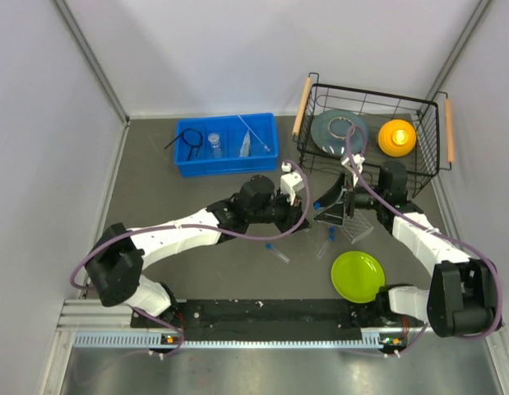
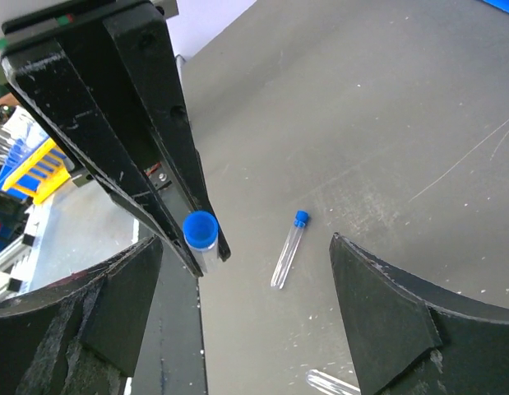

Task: Organize the chemistry lab equipment

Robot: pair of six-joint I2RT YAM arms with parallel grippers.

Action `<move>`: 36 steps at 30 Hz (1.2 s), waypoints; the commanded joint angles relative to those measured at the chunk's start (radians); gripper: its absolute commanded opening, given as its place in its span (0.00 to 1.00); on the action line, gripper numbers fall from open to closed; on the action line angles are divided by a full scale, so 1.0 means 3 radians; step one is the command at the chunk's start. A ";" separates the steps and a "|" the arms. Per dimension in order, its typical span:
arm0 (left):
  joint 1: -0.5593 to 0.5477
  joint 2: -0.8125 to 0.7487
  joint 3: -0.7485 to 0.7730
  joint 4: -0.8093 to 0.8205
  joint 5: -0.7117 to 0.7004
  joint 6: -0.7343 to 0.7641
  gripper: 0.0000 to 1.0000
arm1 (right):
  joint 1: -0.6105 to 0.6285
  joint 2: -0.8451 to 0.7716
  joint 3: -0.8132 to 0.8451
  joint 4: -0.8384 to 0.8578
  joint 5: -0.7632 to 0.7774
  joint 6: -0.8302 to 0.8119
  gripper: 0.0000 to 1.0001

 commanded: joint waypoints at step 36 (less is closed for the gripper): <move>0.0625 -0.1419 -0.0950 0.0063 -0.0660 -0.0439 0.99 | -0.0621 -0.0520 0.0230 -0.0894 0.1850 -0.1447 0.17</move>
